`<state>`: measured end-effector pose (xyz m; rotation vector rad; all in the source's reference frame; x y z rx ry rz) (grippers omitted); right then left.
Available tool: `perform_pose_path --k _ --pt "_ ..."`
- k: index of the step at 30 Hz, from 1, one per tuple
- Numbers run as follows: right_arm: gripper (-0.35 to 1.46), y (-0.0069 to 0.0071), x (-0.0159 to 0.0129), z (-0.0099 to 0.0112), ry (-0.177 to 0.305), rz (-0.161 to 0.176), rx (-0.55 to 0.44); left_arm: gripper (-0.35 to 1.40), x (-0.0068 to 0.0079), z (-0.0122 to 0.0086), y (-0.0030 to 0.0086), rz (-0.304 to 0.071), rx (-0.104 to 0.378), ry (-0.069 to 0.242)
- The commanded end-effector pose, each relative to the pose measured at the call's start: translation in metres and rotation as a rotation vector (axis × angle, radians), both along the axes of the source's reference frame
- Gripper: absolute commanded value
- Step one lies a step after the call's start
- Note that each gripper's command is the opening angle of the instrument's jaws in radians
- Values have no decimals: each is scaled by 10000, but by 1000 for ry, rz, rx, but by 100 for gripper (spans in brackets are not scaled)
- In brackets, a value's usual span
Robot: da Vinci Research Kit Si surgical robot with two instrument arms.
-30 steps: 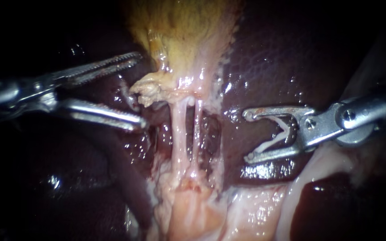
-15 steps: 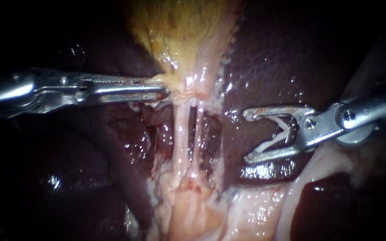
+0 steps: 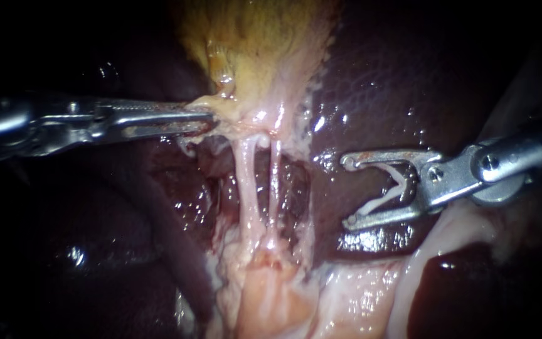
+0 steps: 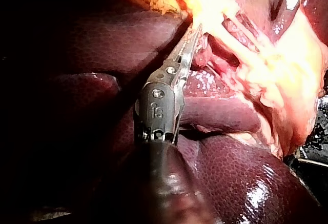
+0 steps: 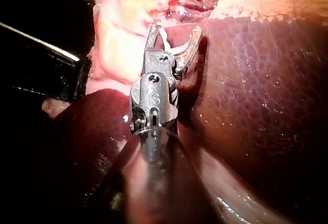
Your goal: Grabbing gallbladder
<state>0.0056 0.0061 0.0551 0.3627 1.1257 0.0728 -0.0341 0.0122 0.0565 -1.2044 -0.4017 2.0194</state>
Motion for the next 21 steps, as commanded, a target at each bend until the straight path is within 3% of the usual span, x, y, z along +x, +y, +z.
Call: perform_pose_path --k 1,10,21 --pt "50 0 -1 0 0 0 0 -35 3 -7 3 3 3 -6" --pt "50 0 -1 0 0 0 0 -35 24 -65 16 -22 14 -39" --pt "50 0 0 0 0 0 0 -35 24 -66 14 -25 12 -40"
